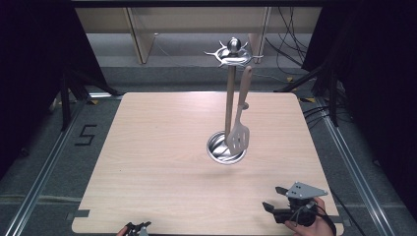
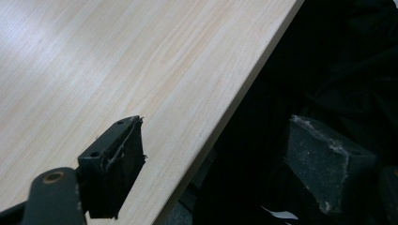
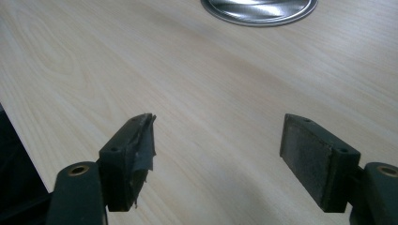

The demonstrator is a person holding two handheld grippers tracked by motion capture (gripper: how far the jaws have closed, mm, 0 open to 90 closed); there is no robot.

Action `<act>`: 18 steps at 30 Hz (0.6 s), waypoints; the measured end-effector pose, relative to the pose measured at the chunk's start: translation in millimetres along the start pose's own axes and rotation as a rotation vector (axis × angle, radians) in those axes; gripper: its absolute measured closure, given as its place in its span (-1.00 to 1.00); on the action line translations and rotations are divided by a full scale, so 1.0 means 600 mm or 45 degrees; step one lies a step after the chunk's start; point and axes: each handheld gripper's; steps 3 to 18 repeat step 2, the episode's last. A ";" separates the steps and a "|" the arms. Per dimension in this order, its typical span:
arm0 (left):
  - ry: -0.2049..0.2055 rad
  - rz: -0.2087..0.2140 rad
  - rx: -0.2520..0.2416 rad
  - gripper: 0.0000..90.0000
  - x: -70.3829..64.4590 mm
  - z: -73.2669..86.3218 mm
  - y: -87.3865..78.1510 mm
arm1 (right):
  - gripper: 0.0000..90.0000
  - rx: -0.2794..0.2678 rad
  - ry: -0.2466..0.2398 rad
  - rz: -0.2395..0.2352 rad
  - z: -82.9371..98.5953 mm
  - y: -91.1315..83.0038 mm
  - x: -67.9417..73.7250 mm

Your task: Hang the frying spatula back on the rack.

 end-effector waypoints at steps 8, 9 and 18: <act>-0.002 0.003 -0.001 -0.58 0.000 0.000 0.000 | -0.38 -0.016 -0.005 0.031 0.001 0.000 0.000; -0.002 0.003 -0.001 -0.58 0.000 0.000 0.000 | -0.38 -0.016 -0.005 0.031 0.001 0.000 0.000; -0.002 0.003 -0.001 -0.58 0.000 0.000 0.000 | -0.38 -0.016 -0.005 0.031 0.001 0.000 0.000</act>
Point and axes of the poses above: each handheld gripper's, and its own axes: y roughly forward along the jaws, z roughly out of its underside, x roughly to its left, and after that the axes turned 8 degrees about -y, right-handed
